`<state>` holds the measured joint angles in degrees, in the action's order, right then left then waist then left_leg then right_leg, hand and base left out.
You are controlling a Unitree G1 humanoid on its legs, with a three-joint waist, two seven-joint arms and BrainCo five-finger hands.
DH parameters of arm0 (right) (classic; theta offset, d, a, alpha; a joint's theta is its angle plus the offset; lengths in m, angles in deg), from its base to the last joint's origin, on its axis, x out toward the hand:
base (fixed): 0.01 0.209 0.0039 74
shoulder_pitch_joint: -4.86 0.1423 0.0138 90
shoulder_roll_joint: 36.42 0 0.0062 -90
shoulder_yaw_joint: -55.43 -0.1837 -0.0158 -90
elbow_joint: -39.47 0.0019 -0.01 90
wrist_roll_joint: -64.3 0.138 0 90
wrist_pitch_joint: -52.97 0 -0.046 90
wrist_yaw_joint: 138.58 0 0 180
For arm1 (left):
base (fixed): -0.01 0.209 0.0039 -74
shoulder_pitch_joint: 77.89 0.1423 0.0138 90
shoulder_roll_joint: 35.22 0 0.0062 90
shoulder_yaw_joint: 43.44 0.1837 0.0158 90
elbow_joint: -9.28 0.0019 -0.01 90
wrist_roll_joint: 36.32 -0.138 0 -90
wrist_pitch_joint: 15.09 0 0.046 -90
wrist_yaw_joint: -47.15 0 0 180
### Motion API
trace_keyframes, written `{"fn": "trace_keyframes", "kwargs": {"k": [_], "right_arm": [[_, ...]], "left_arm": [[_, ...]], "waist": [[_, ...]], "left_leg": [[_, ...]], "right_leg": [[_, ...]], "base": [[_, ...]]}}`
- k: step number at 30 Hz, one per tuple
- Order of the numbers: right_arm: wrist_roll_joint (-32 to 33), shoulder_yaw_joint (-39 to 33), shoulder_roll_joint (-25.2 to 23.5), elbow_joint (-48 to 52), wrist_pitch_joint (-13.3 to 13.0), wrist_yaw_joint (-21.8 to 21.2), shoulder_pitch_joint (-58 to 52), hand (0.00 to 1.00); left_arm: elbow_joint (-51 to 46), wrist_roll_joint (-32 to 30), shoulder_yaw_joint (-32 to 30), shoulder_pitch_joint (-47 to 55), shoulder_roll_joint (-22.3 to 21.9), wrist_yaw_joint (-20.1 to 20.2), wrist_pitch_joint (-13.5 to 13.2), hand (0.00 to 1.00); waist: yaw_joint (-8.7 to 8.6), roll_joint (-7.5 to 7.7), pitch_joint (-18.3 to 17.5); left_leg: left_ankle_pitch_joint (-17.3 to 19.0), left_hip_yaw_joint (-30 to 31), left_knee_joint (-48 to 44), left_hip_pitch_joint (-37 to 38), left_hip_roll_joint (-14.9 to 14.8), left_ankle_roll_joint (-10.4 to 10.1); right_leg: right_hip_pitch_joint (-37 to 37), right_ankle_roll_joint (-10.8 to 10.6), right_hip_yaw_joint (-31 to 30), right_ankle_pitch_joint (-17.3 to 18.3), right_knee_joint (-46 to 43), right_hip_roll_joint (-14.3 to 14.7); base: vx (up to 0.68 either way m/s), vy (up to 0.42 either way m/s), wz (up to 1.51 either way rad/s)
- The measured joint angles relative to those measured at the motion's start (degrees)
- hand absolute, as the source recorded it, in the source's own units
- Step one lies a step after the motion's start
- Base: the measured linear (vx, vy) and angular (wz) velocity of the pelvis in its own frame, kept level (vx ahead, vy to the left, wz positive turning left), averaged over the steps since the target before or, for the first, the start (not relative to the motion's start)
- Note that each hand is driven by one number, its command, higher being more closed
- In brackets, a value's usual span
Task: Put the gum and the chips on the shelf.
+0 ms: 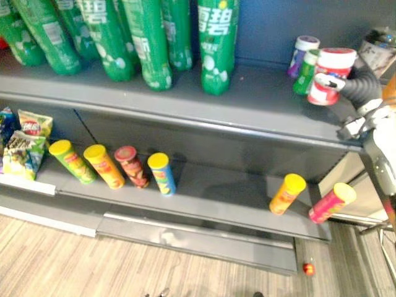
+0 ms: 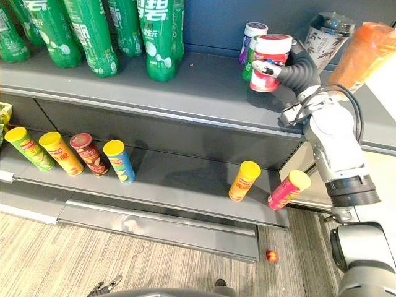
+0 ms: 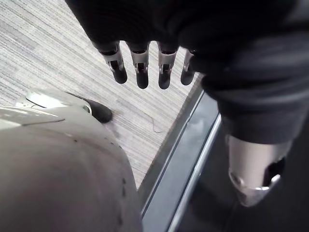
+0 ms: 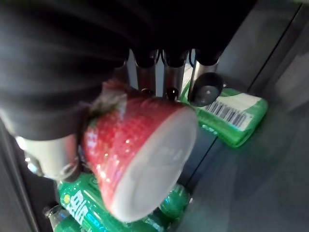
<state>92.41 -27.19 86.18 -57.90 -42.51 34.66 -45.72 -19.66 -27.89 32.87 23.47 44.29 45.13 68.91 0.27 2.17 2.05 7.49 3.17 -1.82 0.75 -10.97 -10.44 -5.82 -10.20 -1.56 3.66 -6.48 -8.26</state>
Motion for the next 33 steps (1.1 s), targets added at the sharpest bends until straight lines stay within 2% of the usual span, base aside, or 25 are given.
{"fn": "trace_keyframes", "kwargs": {"k": [9, 12, 21, 33], "right_arm": [[-0.06, -1.96, 0.56, 4.38, -0.21, -0.34, -2.98, 1.0], [-0.05, -2.06, 0.55, 5.0, -1.05, -0.92, -3.61, 1.0], [-0.03, -2.4, 1.32, 7.25, -1.49, -2.5, -5.84, 1.0], [-0.02, 2.02, 9.1, 7.7, -1.06, -6.04, -7.25, 1.0]], "left_arm": [[0.48, -0.17, 2.08, -0.59, 0.93, -0.1, 0.11, 0.0], [0.48, -0.27, 2.16, -0.71, 1.03, -0.1, 0.27, 0.0], [0.48, -0.78, 2.15, -0.85, 1.75, -0.08, 0.35, 0.0], [0.45, -0.8, 2.04, -0.81, 1.91, 0.17, 0.33, 0.0]], "waist": [[-0.08, -0.02, 0.58], [0.01, 0.15, 0.64], [0.0, 1.3, 1.11], [0.01, 1.81, 1.08]], "left_leg": [[-0.18, 1.96, -0.39, -1.56, -0.23, -0.01], [-0.24, 1.98, -0.45, -1.4, -0.22, -0.02], [-0.23, 1.41, -0.32, -0.5, -0.21, -0.02], [-0.19, 0.34, -0.19, 0.33, -0.13, -0.01]], "right_leg": [[0.02, 0.05, 1.57, -0.23, 0.49, 0.11], [0.02, 0.05, 1.56, -0.23, 0.49, 0.1], [0.19, 0.05, 0.92, -0.23, 0.48, 0.15], [0.13, 0.02, -0.41, -0.27, 0.36, 0.26]], "base": [[-0.01, -0.009, 0.09], [0.0, 0.0, 0.0], [0.0, 0.002, -0.02], [-0.01, 0.002, -0.04]]}}
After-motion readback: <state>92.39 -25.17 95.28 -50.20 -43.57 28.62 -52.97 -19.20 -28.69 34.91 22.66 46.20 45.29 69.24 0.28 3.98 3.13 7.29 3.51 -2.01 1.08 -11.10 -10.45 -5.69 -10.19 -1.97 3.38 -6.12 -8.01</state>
